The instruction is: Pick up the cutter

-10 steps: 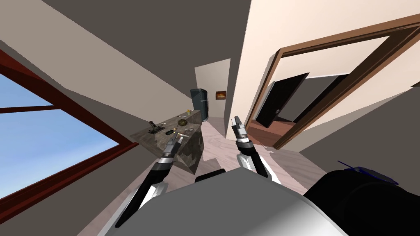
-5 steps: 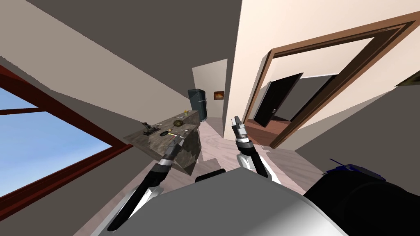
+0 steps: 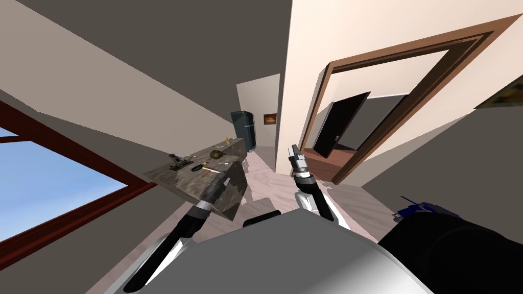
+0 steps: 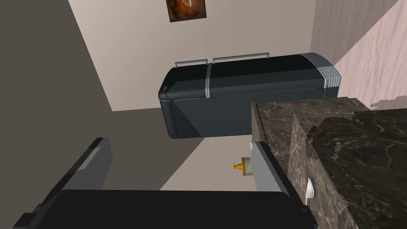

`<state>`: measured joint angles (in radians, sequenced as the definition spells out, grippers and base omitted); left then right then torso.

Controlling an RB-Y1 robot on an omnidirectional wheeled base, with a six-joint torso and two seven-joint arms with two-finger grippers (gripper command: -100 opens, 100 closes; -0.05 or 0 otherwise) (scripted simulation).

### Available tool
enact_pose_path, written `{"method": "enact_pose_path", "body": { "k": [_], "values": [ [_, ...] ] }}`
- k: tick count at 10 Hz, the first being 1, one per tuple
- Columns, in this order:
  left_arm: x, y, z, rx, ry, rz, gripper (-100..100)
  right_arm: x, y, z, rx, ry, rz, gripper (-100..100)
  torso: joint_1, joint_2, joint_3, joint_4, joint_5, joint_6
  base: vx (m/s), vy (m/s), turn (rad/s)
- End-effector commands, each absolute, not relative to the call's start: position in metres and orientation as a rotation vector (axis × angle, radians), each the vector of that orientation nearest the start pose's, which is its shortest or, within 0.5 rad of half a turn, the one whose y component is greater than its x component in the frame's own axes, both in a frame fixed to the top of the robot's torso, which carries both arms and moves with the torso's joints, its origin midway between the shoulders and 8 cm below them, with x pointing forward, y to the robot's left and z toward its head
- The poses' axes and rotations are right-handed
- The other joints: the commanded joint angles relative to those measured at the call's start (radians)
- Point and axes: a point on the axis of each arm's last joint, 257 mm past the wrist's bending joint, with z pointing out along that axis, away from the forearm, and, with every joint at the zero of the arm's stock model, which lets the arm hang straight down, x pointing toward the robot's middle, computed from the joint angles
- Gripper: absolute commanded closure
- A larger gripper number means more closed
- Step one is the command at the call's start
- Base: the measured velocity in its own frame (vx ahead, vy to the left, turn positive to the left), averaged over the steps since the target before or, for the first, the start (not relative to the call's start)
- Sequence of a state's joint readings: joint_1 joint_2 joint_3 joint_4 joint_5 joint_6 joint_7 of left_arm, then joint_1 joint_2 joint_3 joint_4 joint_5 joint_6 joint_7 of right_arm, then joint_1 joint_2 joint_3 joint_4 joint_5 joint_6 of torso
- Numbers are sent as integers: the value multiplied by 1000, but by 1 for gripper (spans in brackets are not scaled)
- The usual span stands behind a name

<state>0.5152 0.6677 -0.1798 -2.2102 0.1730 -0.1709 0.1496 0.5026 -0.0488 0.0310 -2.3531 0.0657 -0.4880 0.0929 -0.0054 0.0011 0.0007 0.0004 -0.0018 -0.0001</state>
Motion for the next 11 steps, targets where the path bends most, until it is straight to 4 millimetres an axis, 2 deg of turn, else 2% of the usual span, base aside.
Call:
{"method": "enact_pose_path", "body": {
  "k": [1,2,3,5,6,7,8,10,11],
  "values": [
    [375,215,-149,-812,1496,-1410,-100,333,-253,52,503,667,1219,0,0,0,0,0,0,0,9,-107,-65],
    [374,216,-151,-790,1526,-1396,-100,333,-253,52,503,667,1219,0,-1,-1,0,0,0,0,9,-120,-32],
    [370,218,-166,-844,1567,-1399,-100,333,-253,52,503,667,1219,0,-1,-1,-1,0,0,0,4,-184,-65],
    [368,219,-169,-810,1612,-1376,-100,333,-253,52,503,667,1219,0,-5,-1,-1,0,-1,0,10,-129,-3],
    [362,222,-185,-862,1662,-1371,-100,333,-253,52,503,667,1219,0,0,-1,-1,0,0,0,14,-109,-60],
    [361,224,-187,-839,1693,-1353,-100,333,-253,52,503,667,1219,0,-1,-1,-1,0,0,0,15,-110,-33],
    [354,227,-203,-900,1737,-1348,-100,333,-253,52,503,667,1219,0,-1,-1,-1,0,0,0,29,-154,-63],
    [352,231,-205,-866,1781,-1320,-100,333,-253,52,503,667,1219,0,-3,-1,-1,0,-1,0,10,-110,-11],
    [344,235,-221,-929,1828,-1309,-100,333,-253,52,503,667,1218,0,1,-1,-1,0,0,0,44,-88,-71]
  ]
}}
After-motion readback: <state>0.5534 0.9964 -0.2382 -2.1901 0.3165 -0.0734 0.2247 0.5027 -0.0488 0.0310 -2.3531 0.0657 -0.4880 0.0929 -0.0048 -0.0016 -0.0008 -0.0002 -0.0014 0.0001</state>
